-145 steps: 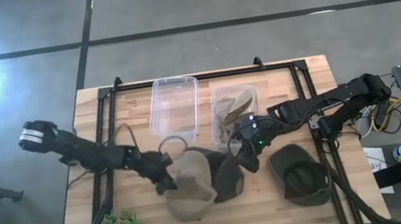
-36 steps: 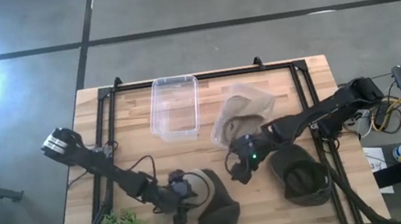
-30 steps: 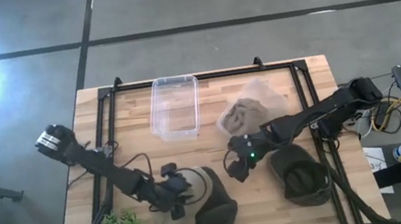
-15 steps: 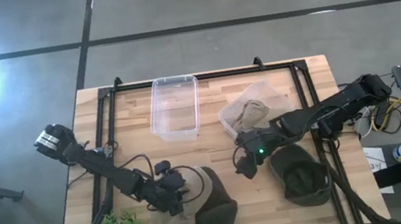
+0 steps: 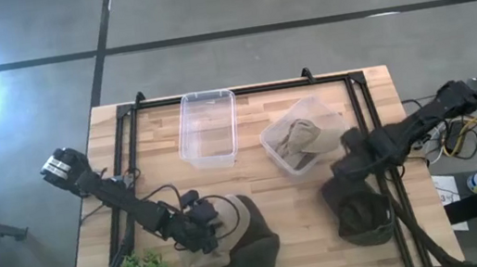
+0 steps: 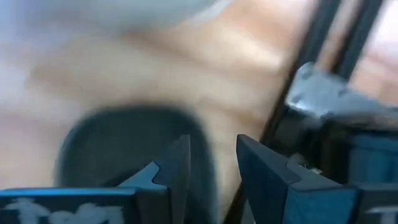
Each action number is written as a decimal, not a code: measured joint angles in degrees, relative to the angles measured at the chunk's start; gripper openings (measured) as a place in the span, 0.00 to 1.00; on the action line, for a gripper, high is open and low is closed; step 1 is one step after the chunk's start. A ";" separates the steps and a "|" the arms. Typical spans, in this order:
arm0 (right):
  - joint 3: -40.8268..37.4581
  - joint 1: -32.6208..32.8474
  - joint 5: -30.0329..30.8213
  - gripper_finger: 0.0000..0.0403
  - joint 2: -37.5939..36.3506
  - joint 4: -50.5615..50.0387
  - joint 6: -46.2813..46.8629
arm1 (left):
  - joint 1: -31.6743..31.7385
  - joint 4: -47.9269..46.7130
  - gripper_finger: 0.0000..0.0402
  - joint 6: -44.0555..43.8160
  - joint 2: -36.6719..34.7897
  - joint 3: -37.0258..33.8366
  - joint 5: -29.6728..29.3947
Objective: Pick & Place hat
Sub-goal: Adjust the right transparent bin, then put the brown cap into the right transparent bin
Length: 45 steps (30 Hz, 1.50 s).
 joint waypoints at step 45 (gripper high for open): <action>-5.41 -54.65 19.62 0.32 8.29 55.51 -57.43 | 0.02 0.11 0.43 -3.42 0.00 -0.02 -1.87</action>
